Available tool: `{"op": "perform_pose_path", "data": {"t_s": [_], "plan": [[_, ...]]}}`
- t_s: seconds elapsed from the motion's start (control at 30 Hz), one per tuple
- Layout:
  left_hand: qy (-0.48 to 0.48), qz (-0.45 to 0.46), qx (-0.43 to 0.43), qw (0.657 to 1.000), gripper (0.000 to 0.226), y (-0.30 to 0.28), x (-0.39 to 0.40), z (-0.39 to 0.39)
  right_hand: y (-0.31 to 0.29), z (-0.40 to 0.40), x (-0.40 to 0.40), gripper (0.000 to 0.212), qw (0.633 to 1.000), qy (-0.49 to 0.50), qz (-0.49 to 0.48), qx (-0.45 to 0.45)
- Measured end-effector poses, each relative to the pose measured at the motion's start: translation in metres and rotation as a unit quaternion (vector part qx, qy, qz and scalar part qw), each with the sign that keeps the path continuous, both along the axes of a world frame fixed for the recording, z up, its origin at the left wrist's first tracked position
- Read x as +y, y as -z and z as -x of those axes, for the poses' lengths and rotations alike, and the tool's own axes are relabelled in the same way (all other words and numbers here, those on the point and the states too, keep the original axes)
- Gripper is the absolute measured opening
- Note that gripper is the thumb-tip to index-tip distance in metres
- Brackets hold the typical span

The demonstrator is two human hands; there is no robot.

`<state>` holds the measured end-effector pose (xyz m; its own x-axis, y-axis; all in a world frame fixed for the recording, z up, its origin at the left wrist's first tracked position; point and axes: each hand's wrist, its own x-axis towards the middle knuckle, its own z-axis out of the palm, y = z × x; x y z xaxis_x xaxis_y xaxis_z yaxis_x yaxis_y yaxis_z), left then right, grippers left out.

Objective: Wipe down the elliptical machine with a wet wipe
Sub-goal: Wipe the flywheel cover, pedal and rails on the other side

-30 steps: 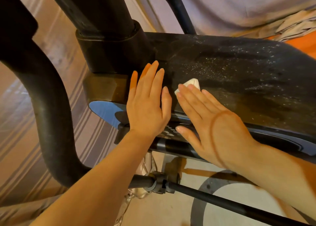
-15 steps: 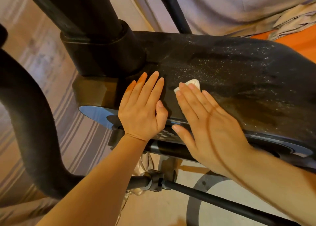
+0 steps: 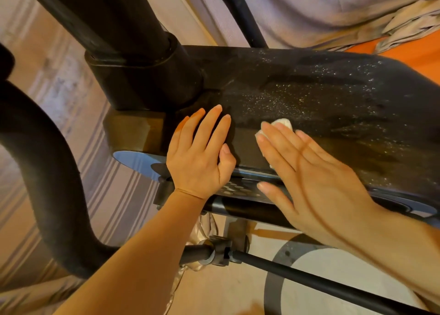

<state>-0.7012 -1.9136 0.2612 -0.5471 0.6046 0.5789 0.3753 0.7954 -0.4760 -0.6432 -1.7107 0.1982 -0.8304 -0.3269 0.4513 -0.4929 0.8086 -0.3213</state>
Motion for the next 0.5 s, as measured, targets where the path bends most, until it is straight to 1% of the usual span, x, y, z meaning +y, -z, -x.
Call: {"op": "perform_pose_path", "data": {"t_s": [0.1,0.2,0.3,0.4,0.43,0.5], "plan": [[-0.001,0.000,-0.010,1.000,0.051,0.000,0.001,-0.001,-0.005,0.007,-0.007,0.072,1.000,0.028,0.010,-0.005],[-0.008,-0.002,-0.015,1.000,0.052,-0.001,0.001,-0.002,0.006,-0.012,0.002,0.072,1.000,0.005,0.013,0.002],[-0.016,0.000,-0.024,1.000,0.053,-0.002,0.001,-0.002,0.024,-0.029,0.029,0.073,1.000,-0.018,-0.017,0.013],[-0.017,0.002,-0.030,0.999,0.053,-0.002,0.002,-0.003,0.038,-0.032,0.054,0.070,0.996,-0.033,-0.074,0.028],[-0.015,0.003,-0.030,0.999,0.053,-0.002,0.002,-0.003,0.040,-0.032,0.057,0.069,0.996,-0.034,-0.080,0.027],[-0.013,0.004,-0.031,0.999,0.054,-0.002,0.001,-0.003,0.038,-0.030,0.055,0.070,0.998,-0.021,-0.063,0.019]]}}
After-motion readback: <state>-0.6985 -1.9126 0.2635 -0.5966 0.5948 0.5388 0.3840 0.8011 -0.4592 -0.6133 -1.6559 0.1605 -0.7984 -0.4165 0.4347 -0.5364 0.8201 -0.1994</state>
